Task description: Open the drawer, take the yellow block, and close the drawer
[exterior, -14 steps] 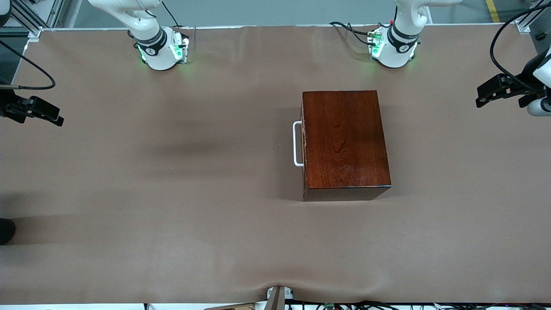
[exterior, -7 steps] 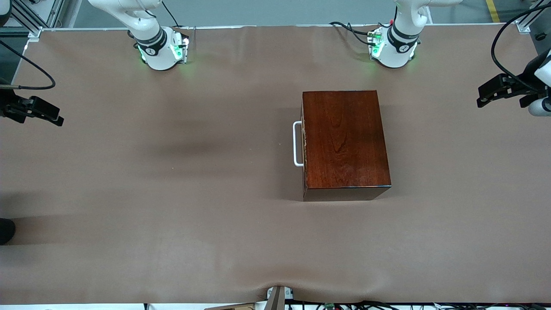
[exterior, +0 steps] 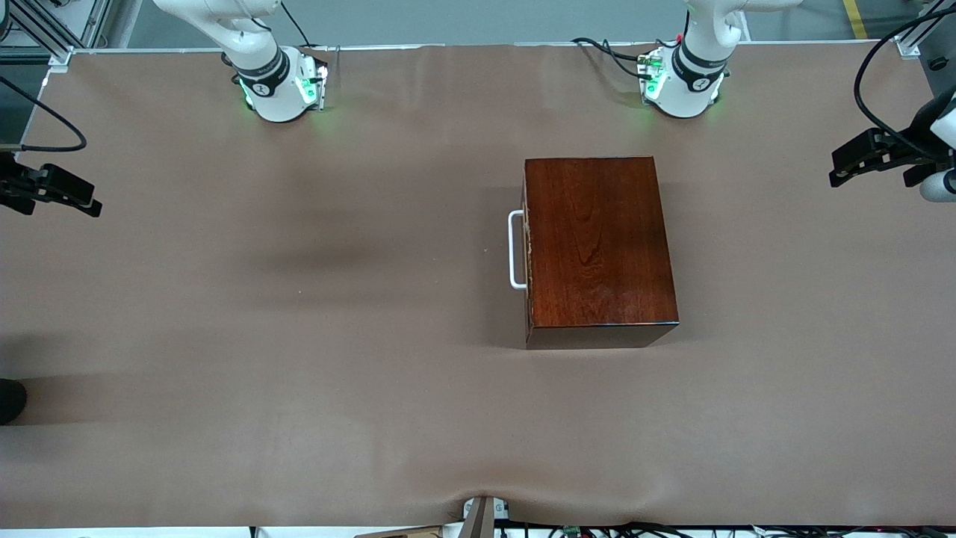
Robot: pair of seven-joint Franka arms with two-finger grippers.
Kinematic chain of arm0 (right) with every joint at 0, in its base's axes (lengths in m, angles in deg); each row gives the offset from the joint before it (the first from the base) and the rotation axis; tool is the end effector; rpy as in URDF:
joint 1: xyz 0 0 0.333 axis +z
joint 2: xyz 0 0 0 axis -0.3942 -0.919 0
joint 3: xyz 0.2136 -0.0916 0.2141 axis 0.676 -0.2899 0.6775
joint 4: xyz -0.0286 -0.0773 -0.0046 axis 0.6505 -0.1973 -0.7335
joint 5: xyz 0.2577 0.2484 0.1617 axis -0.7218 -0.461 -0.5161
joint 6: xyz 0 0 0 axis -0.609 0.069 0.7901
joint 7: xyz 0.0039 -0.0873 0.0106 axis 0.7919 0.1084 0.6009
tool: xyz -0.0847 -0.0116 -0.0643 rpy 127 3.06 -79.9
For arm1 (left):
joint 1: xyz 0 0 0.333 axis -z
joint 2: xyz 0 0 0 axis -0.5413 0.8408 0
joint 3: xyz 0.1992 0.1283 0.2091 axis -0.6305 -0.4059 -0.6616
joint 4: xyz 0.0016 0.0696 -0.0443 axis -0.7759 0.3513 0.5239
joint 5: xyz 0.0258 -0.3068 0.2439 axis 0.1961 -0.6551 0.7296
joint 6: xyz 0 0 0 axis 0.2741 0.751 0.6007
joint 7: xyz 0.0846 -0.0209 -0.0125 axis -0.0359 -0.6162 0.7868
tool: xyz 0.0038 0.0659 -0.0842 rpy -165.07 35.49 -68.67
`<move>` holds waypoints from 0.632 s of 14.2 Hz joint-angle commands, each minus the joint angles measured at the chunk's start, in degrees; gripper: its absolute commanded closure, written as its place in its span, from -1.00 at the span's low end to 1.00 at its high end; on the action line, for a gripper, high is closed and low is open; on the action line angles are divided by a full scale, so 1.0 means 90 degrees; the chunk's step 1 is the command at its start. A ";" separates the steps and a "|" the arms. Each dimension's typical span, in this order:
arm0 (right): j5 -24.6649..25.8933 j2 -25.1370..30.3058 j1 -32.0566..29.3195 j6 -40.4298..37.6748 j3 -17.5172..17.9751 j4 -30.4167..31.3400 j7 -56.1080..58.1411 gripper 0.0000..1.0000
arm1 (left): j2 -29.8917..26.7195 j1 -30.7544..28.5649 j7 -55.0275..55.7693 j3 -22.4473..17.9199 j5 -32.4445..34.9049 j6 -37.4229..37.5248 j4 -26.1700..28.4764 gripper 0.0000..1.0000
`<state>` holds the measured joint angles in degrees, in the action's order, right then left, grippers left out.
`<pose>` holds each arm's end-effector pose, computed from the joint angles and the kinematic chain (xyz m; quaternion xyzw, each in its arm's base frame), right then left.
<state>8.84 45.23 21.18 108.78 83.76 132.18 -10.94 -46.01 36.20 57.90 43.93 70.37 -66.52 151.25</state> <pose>0.5605 -0.0393 0.6252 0.9997 -0.0210 -0.0138 0.0039 0.5504 -0.0255 0.6572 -0.9993 0.0151 0.0282 0.0170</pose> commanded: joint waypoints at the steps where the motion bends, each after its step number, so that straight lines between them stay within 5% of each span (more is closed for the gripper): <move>1: 0.0018 0.0069 -0.0058 -0.0034 0.0059 0.0030 0.0079 -1.00 | 0.0027 -0.0020 -0.0147 -0.0025 -0.0116 -0.0010 -0.0062 -1.00; 9: 0.0008 0.0069 -0.0155 -0.0034 0.0049 0.0030 0.0079 -1.00 | 0.0095 -0.0030 -0.0147 -0.0035 -0.0077 -0.0010 -0.0062 -1.00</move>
<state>8.84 45.23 20.97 108.78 83.73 132.17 -10.88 -45.15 36.20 57.90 43.92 70.37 -66.53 151.25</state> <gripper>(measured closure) 0.000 0.000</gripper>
